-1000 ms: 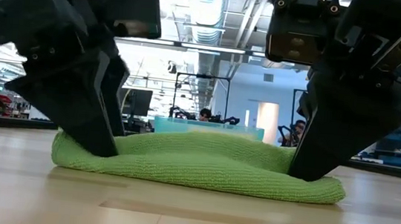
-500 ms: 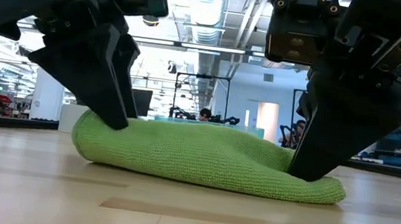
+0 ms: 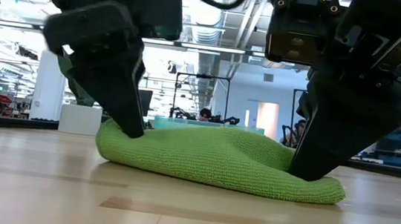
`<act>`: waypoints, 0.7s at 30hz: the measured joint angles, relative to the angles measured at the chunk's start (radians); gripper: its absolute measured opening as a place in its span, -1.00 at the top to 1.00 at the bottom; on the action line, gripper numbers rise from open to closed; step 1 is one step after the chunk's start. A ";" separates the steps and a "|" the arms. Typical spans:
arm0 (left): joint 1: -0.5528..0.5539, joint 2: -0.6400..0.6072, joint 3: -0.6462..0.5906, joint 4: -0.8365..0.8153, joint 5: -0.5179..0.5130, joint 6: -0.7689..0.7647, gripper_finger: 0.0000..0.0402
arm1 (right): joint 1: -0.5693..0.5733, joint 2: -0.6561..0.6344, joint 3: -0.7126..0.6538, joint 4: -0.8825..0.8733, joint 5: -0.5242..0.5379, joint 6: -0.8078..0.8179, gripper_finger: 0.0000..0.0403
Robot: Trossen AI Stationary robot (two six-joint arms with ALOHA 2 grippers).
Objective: Roll microfiber towels into tight, uniform cylinder then place into a basket
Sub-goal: Roll the green microfiber cloth
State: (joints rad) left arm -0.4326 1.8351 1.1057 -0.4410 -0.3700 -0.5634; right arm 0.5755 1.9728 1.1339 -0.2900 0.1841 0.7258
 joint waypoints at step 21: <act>0.050 0.000 0.000 0.007 0.048 0.026 -0.27 | 0.001 0.000 0.000 0.000 -0.001 0.000 0.94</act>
State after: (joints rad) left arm -0.3825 1.8351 1.1057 -0.4339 -0.3221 -0.5369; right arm 0.5765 1.9728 1.1339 -0.2897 0.1833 0.7258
